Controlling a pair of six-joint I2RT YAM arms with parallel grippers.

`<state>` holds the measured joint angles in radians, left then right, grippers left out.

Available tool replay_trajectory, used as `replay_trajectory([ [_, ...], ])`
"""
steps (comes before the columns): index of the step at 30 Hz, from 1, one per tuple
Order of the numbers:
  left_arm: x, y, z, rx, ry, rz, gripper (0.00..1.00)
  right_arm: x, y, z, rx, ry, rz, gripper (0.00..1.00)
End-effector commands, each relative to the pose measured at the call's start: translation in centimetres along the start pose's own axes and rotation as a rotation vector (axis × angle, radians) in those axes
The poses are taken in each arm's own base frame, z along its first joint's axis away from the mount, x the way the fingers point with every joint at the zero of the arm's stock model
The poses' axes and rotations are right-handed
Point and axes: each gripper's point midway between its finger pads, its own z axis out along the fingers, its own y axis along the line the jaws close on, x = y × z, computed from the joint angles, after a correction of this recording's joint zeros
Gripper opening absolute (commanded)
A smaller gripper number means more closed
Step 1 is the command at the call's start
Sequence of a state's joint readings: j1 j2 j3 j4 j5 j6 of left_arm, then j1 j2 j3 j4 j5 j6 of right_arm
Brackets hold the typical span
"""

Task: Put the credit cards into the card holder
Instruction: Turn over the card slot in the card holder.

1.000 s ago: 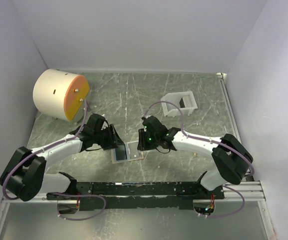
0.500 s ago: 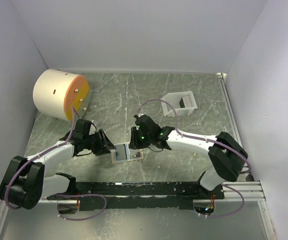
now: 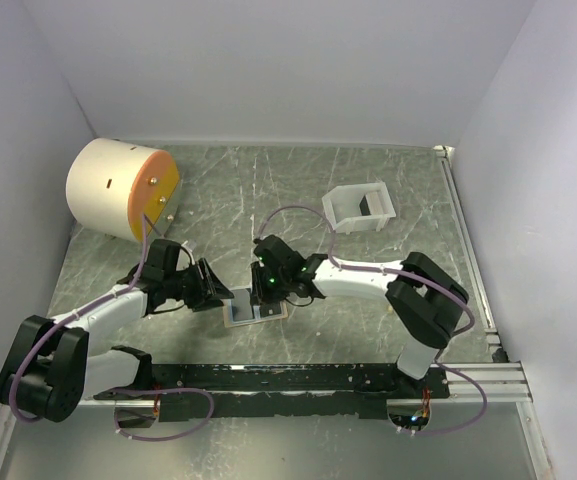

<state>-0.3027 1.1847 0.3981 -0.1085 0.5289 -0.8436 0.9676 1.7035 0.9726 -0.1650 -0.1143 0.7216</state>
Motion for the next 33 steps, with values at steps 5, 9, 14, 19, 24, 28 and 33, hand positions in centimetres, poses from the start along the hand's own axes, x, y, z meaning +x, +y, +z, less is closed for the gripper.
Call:
replay_trajectory([
  [5,-0.1,-0.4,-0.1,0.041,-0.008,0.024,0.56,-0.6,1.1,1.1,-0.016,0.002,-0.022,0.2],
  [9,-0.1,-0.3,0.0,0.042,-0.004,0.021,0.56,-0.4,1.0,1.4,-0.015,0.014,-0.024,0.2],
  [14,-0.1,-0.4,0.0,0.044,-0.004,0.019,0.56,-0.2,0.7,1.5,-0.004,0.017,-0.023,0.19],
  [19,-0.1,-0.6,-0.1,0.049,-0.009,0.017,0.56,0.0,0.3,1.7,0.023,0.023,-0.032,0.19],
  [24,-0.1,-0.4,-0.1,0.046,-0.009,0.016,0.56,0.5,-0.2,2.2,0.048,0.038,-0.037,0.19],
  [28,0.0,-0.4,0.0,0.049,-0.005,0.016,0.56,0.8,-0.6,2.4,0.081,0.042,-0.045,0.18],
  [33,0.1,-0.4,0.1,0.059,-0.001,0.011,0.56,1.3,-1.7,2.4,0.151,0.054,-0.056,0.13],
])
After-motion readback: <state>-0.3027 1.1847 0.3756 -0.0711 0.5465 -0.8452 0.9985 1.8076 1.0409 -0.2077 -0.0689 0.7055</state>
